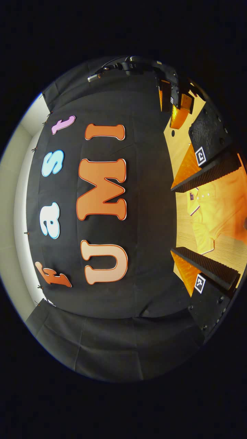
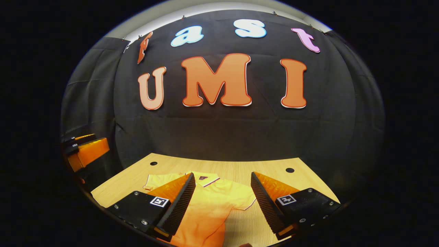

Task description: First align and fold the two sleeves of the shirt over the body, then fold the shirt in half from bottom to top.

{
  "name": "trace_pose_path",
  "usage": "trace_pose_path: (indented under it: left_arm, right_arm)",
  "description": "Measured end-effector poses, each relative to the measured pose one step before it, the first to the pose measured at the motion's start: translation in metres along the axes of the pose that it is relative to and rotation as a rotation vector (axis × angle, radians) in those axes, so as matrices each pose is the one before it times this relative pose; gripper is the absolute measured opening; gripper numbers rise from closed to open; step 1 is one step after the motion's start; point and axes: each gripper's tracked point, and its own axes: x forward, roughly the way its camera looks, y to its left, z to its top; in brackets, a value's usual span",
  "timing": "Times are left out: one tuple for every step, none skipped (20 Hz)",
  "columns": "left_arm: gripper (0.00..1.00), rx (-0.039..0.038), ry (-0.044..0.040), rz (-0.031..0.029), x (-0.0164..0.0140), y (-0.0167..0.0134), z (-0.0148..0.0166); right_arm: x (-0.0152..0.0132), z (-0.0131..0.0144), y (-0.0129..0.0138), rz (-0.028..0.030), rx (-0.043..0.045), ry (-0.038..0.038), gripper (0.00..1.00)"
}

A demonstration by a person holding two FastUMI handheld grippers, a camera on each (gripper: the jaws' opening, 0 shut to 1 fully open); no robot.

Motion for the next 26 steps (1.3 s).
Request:
trace_pose_path:
  left_arm:
    - [0.98, 0.00279, 0.00282, 0.00777, 0.00019, 0.0011, -0.00007]
    - [0.98, 0.005, 0.00429, 0.00718, -0.00029, 0.00066, -0.00231]
    - [0.98, 0.00616, 0.00172, 0.00791, -0.00054, 0.00091, 0.0005]
    - [0.98, 0.00652, 0.00287, 0.0076, 0.0002, -0.00003, -0.00138]
    - [0.98, 0.00645, 0.00326, 0.00798, -0.00056, 0.00102, 0.0001]
    - [0.98, 0.00227, 0.00298, 0.00969, 0.00073, 0.00127, -0.00082]
    - [0.98, 0.00027, 0.00344, 0.01099, 0.0002, 0.00203, -0.00064]
    - [0.98, 0.0002, 0.00495, 0.01067, -0.00095, 0.00122, -0.00228]
    - [0.98, 0.00161, 0.0068, 0.01141, -0.00047, 0.00136, -0.00132]
    - [0.98, 0.00342, 0.00587, 0.0114, -0.00097, 0.0018, -0.0027]
    - [0.98, 0.0054, 0.00568, 0.0121, -0.00058, 0.0017, -0.00145]
    - [0.98, 0.00648, 0.00794, 0.00982, -0.0021, 0.00041, -0.00211]
    - [0.98, 0.00414, 0.00673, 0.01204, -0.00111, 0.00218, -0.00153]
    - [0.97, 0.00132, 0.00842, 0.0121, -0.00036, 0.0024, -0.00332]
    - [0.98, 0.00117, 0.01031, 0.01173, -0.00108, 0.0013, -0.00272]
    - [0.96, 0.00263, 0.01125, 0.0109, -0.00125, 0.00134, -0.00454]
    - [0.96, 0.0037, 0.01083, 0.0122, -0.00095, 0.00185, -0.00297]
    - [0.97, 0.00296, 0.00868, 0.01197, -0.00186, 0.00253, -0.00408]
    - [0.97, 0.00121, 0.00869, 0.01108, -0.00125, 0.00263, -0.0025]
    - [0.97, 0.00012, 0.00865, 0.00965, -0.00202, 0.00123, -0.00267]
    - [0.98, 0.00018, 0.00959, 0.0098, -0.00143, 0.00162, -0.00186]
    - [0.98, -0.00035, 0.00724, 0.00857, -0.0005, 0.00196, -0.00383]
    - [0.98, -0.00007, 0.00887, 0.01091, -0.00094, 0.00265, -0.00069]
    - [0.98, -0.0008, 0.00758, 0.00775, -0.00123, 0.0014, -0.0037]
    - [0.98, -0.00169, 0.00672, 0.00892, -0.00124, 0.00203, -0.00181]
    - [0.98, -0.0012, 0.00618, 0.00861, -0.0014, 0.00145, -0.00313]
  right_arm:
    - [0.00717, -0.00517, -0.00544, -0.01194, 0.00745, 0.01917, 0.98]
    - [0.00887, -0.00742, -0.00742, -0.01075, -0.00102, 0.02454, 0.98]
    - [0.0098, -0.007, -0.0063, -0.01467, -0.00978, 0.02282, 0.98]
    - [0.0091, -0.00633, -0.0062, -0.01107, -0.00982, 0.02692, 0.98]
    - [0.00905, -0.00585, -0.00335, -0.00101, -0.00154, 0.02465, 0.98]
    - [0.00656, -0.00476, -0.00452, -0.00474, 0.00354, 0.02464, 0.98]
    - [0.00748, -0.00318, -0.00393, -0.00158, 0.00856, 0.02054, 0.99]
    - [0.0087, -0.00293, -0.00351, -0.00742, 0.00727, 0.01715, 0.99]
    - [0.00782, -0.00342, -0.00383, -0.00548, 0.0075, 0.01682, 0.99]
    - [0.00758, -0.00435, -0.00532, -0.00879, 0.00789, 0.01733, 0.99]
    - [0.00783, -0.00404, -0.00544, -0.00775, 0.00901, 0.02178, 0.99]
    - [0.00748, -0.00424, -0.00443, -0.00895, 0.00954, 0.02356, 0.99]
    - [0.00648, -0.00457, -0.00517, -0.00901, 0.00763, 0.02638, 0.99]
    - [0.00694, -0.00595, -0.00406, -0.00685, 0.00703, 0.02691, 0.99]
    - [0.00747, -0.00514, -0.00376, -0.00947, -0.0011, 0.03025, 0.99]
    - [0.00618, -0.0052, -0.0037, -0.00389, -0.00422, 0.02761, 0.99]
    - [0.00599, -0.00407, -0.00245, -0.00096, -0.00222, 0.02653, 0.99]
    - [0.00618, -0.00297, -0.00142, 0.00044, 0.00097, 0.02384, 0.98]
    - [0.00711, -0.00344, -0.00336, -0.00702, 0.00171, 0.02698, 0.97]
    - [0.00672, -0.00274, -0.00246, -0.00415, -0.00022, 0.0245, 0.96]
    - [0.00749, -0.00222, -0.00231, -0.00275, 0.00355, 0.0251, 0.95]
    - [0.00575, -0.00236, -0.00129, 0.00359, 0.00912, 0.02781, 0.93]
    - [0.00783, -0.00268, -0.0028, -0.0047, 0.00169, 0.03175, 0.92]
    - [0.00696, -0.00503, -0.00343, -0.00743, -0.00736, 0.04095, 0.91]
    - [0.0065, -0.00499, -0.00279, -0.00533, -0.01211, 0.0414, 0.9]
    - [0.00746, -0.00373, 0.00007, 0.00007, -0.01131, 0.03715, 0.89]
